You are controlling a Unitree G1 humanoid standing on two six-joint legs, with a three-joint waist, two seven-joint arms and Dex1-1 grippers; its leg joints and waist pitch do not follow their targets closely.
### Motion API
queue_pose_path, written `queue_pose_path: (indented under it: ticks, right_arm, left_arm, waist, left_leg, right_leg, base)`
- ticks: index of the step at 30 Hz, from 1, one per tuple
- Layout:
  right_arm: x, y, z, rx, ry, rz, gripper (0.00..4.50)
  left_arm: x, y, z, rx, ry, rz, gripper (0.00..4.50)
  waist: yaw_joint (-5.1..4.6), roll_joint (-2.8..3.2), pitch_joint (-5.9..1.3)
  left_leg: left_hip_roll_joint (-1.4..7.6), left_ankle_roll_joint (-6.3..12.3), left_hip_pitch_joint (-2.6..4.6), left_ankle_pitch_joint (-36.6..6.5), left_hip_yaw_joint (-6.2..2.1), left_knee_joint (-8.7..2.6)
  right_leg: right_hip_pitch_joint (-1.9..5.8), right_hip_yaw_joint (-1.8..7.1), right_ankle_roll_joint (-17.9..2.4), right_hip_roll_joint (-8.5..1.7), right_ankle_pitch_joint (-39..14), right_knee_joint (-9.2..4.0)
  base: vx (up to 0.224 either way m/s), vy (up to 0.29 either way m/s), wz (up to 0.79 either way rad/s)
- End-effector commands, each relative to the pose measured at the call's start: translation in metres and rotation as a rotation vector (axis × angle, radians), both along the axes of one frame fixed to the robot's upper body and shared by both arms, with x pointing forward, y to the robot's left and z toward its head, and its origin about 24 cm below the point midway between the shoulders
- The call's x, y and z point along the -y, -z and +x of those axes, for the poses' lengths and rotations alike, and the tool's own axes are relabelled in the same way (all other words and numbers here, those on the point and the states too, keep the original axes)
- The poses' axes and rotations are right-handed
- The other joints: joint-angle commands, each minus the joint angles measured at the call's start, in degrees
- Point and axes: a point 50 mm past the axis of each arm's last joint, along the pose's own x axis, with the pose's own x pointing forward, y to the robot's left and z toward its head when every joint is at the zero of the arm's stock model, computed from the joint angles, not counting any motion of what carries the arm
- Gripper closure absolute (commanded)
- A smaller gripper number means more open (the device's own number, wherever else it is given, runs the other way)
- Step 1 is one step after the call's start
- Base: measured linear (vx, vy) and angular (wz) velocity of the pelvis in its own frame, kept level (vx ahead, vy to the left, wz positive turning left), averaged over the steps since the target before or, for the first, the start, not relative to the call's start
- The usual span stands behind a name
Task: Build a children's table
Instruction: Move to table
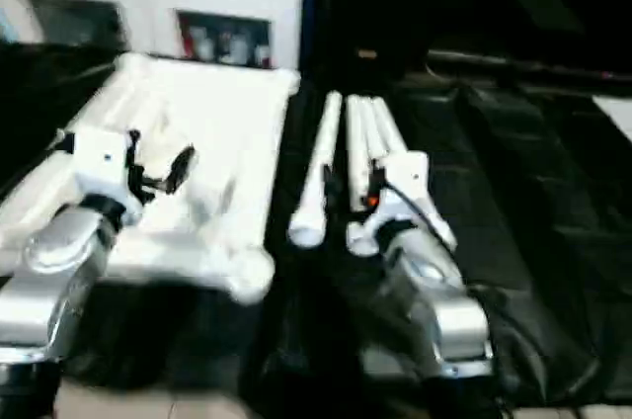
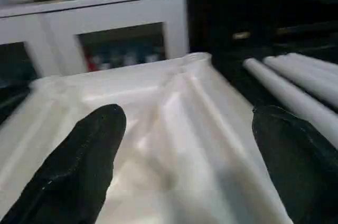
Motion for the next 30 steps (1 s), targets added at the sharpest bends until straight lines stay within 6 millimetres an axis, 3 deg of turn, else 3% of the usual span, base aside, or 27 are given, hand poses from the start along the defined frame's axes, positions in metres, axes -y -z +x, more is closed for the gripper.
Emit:
queue_pose_path:
  ticks: [1, 2, 3, 4, 5, 6, 7, 8, 9, 10, 11, 12, 13, 14, 15, 16, 17, 18, 20, 23, 24, 28, 30]
  right_arm:
    - [0.007, -0.004, 0.001, 0.014, -0.008, -0.044, 0.16]
    - [0.005, -0.004, 0.001, 0.014, -0.039, -0.046, 0.16]
    - [0.004, -0.005, 0.0, 0.012, -0.077, -0.046, 0.16]
    - [0.003, -0.006, 0.0, 0.011, -0.099, -0.047, 0.16]
    - [0.003, -0.007, -0.001, 0.009, -0.128, -0.053, 0.16]
    - [0.001, -0.009, -0.002, 0.006, -0.191, -0.065, 0.16]
    - [0.001, -0.009, -0.003, 0.006, -0.213, -0.069, 0.16]
    - [0.0, -0.012, -0.005, 0.005, -0.282, -0.089, 0.16]
    - [0.0, -0.012, -0.005, 0.004, -0.308, -0.097, 0.16]
    - [0.0, -0.013, -0.006, 0.003, -0.326, -0.103, 0.16]
    - [0.001, -0.016, -0.008, -0.005, -0.401, -0.121, 0.16]
    - [0.002, -0.017, -0.008, -0.008, -0.441, -0.138, 0.16]
    - [0.003, -0.019, -0.009, -0.012, -0.481, -0.154, 0.16]
    - [0.005, -0.02, -0.01, -0.028, -0.542, -0.179, 0.16]
    - [0.006, -0.02, -0.012, -0.042, -0.6, -0.204, 0.16]
    - [0.006, -0.02, -0.012, -0.042, -0.6, -0.204, 0.16]
    - [0.006, -0.021, -0.014, -0.056, -0.661, -0.23, 0.0]
    - [0.007, -0.021, -0.015, -0.064, -0.688, -0.24, 0.0]
    - [0.007, -0.02, -0.017, -0.08, -0.739, -0.26, 0.0]
    - [0.009, -0.019, -0.021, -0.114, -0.821, -0.289, 0.0]
    - [0.01, -0.018, -0.021, -0.124, -0.834, -0.303, 0.0]
    - [0.009, -0.017, -0.021, -0.13, -0.855, -0.335, 0.0]
    - [0.007, -0.015, -0.022, -0.132, -0.868, -0.343, 0.0]
  left_arm:
    - [0.011, 0.0, 0.003, -0.004, 0.061, -0.006, 0.16]
    - [0.012, 0.0, 0.003, -0.004, 0.073, 0.001, 0.16]
    - [0.013, 0.001, 0.002, -0.016, 0.115, 0.002, 0.16]
    - [0.014, 0.002, 0.001, -0.024, 0.144, 0.005, 0.16]
    - [0.016, 0.002, -0.001, -0.035, 0.184, 0.011, 0.16]
    - [0.018, 0.006, -0.006, -0.079, 0.269, 0.009, 0.16]
    - [0.019, 0.007, -0.008, -0.097, 0.307, 0.003, 0.16]
    - [0.02, 0.009, -0.015, -0.116, 0.403, 0.034, 0.16]
    - [0.02, 0.009, -0.017, -0.12, 0.436, 0.049, 0.16]
    - [0.02, 0.01, -0.019, -0.123, 0.46, 0.06, 0.16]
    - [0.018, 0.01, -0.023, -0.135, 0.523, 0.096, 0.16]
    - [0.016, 0.008, -0.023, -0.131, 0.551, 0.104, 0.16]
    - [0.014, 0.006, -0.023, -0.122, 0.578, 0.114, 0.16]
    - [0.012, 0.003, -0.024, -0.124, 0.631, 0.121, 0.16]
    - [0.01, 0.0, -0.027, -0.134, 0.691, 0.121, 0.16]
    - [0.01, 0.0, -0.027, -0.134, 0.691, 0.121, 0.16]
    - [0.007, -0.002, -0.03, -0.163, 0.764, 0.125, 0.41]
    - [0.005, -0.003, -0.032, -0.18, 0.792, 0.137, 0.41]
    - [0.003, -0.002, -0.034, -0.227, 0.841, 0.171, 0.51]
    - [-0.001, 0.006, -0.046, -0.377, 0.995, 0.22, 0.67]
    - [-0.003, 0.009, -0.048, -0.414, 1.018, 0.243, 0.8]
    - [-0.008, 0.017, -0.046, -0.461, 1.032, 0.321, 1.0]
    - [-0.011, 0.022, -0.045, -0.481, 1.035, 0.364, 1.33]
  waist:
    - [0.58, 0.22, -3.09]
    - [2.5, -0.29, -4.08]
    - [2.66, -0.27, -4.06]
    - [2.52, 0.28, -3.49]
    - [2.71, 1.57, -3.14]
    - [2.27, 2.58, -3.04]
    - [1.11, 4.28, -2.83]
    - [0.87, 5.22, -4.35]
    - [1.05, 5.24, -4.49]
    - [1.71, 4.74, -4.17]
    - [2.26, 3.65, -3.74]
    - [2.56, 3.17, -3.74]
    - [2.91, 3.12, -3.58]
    - [3.33, 3.05, -2.8]
    - [3.24, 3.03, -2.15]
    - [3.24, 3.09, -1.88]
    - [3.19, 2.92, -1.31]
    - [3.11, 2.66, -0.91]
    - [3.17, 2.46, -1.08]
    - [3.62, 2.51, -1.31]
    - [3.43, 2.47, -1.23]
    - [3.39, 2.68, -1.64]
    - [3.37, 2.73, -1.89]
  left_leg:
    - [0.56, 14.86, -3.02, 10.6, 0.41, -0.06]
    - [2.62, 7.49, -6.39, 5.11, -0.34, 5.12]
    - [3.55, 3.97, -7.93, 5.73, -0.72, 5.92]
    - [4.86, -1.03, -10.0, 9.63, -1.31, 5.76]
    - [6.52, -2.34, -9.51, 16.77, -1.78, 1.63]
    - [7.05, -2.2, -9.33, 21.99, -1.4, -1.78]
    - [7.22, 0.19, -7.64, 33.14, -0.72, -3.93]
    - [10.69, 3.69, -2.91, 46.21, -3.31, -2.12]
    - [11.17, 5.16, -1.91, 52.34, -3.91, -1.48]
    - [10.15, 5.02, -2.64, 54.83, -2.74, -1.41]
    - [8.09, 3.23, -4.2, 45.61, -0.7, -1.84]
    - [7.68, 2.17, -4.99, 40.29, -0.16, -2.4]
    - [7.53, 1.18, -5.53, 34.27, 0.35, -2.99]
    - [8.28, -0.72, -5.55, 15.11, 1.21, -4.61]
    - [8.71, -1.96, -5.6, 4.73, 1.59, -5.69]
    - [8.9, -2.68, -5.23, 0.25, 1.79, -5.99]
    - [9.16, -3.77, -4.71, -7.02, 2.23, -6.62]
    - [9.29, -4.72, -4.46, -11.03, 2.48, -6.94]
    - [9.54, -5.29, -4.47, -10.28, 2.68, -7.08]
    - [9.67, -4.85, -4.3, -7.59, 2.89, -7.23]
    - [9.68, -4.77, -4.67, -6.45, 3.01, -7.39]
    - [9.78, -4.73, -4.68, -3.52, 3.35, -7.3]
    - [9.78, -4.67, -4.64, -2.92, 3.37, -7.26]
  right_leg:
    - [7.83, 5.91, -12.85, -4.99, -0.71, -5.79]
    - [11.9, 9.96, -20.96, -10.09, -5.17, -7.96]
    - [12.35, 9.98, -24.22, -9.98, -1.12, -7.23]
    - [12.33, 8.55, -27.71, -8.69, 13.16, -5.65]
    - [10.02, 5.33, -26.73, -6.42, 23.82, -4.73]
    - [9.02, 2.84, -23.72, -3.4, 25.3, -3.21]
    - [6.33, -0.24, -14.83, 3.29, 23.71, -0.63]
    - [2.92, 0.0, -8.11, 2.17, 18.62, 0.31]
    - [1.84, 0.74, -6.3, 1.29, 16.91, -0.29]
    - [2.07, 1.46, -4.84, 0.24, 16.68, -1.82]
    - [3.47, 1.71, -5.93, -0.06, 17.79, -2.66]
    - [4.45, 1.8, -6.35, -0.17, 17.88, -2.57]
    - [4.89, 1.86, -6.94, -0.4, 16.96, -2.7]
    - [5.02, 2.21, -9.53, -1.11, 9.47, -3.77]
    - [5.21, 2.3, -10.74, -1.39, 1.84, -4.42]
    - [4.95, 2.35, -10.91, -1.49, -2.62, -4.76]
    - [4.63, 2.59, -10.29, -1.81, -12.24, -5.68]
    - [4.33, 2.85, -8.61, -2.11, -21.05, -6.56]
    - [4.17, 3.05, -6.47, -2.24, -24.84, -6.96]
    - [3.84, 3.21, -5.3, -2.15, -24.93, -6.93]
    - [3.93, 3.16, -5.31, -1.86, -23.88, -6.8]
    - [4.0, 2.81, -7.52, -1.57, -16.59, -6.25]
    - [4.11, 2.69, -8.26, -1.42, -13.4, -5.9]
  base:
    - [0.149, -0.021, 0.09]
    - [0.149, -0.021, 0.09]
    - [0.127, 0.001, 0.04]
    - [0.11, 0.001, -0.02]
    - [0.11, 0.001, -0.02]
    - [0.0, 0.0, 0.0]
    - [0.0, 0.0, 0.0]
    - [0.0, 0.0, 0.0]
    - [0.0, 0.0, 0.0]
    - [0.0, 0.0, 0.0]
    - [0.0, 0.0, 0.0]
    - [0.0, 0.0, 0.0]
    - [-0.07, 0.0, 0.02]
    - [-0.072, -0.015, 0.0]
    - [-0.08, -0.041, 0.03]
    - [-0.084, -0.058, 0.01]
    - [-0.084, -0.058, 0.01]
    - [-0.08, -0.066, 0.0]
    - [-0.068, -0.06, -0.03]
    - [-0.032, -0.036, -0.01]
    - [0.0, 0.0, 0.0]
    - [0.0, 0.0, 0.0]
    - [0.0, 0.0, 0.0]
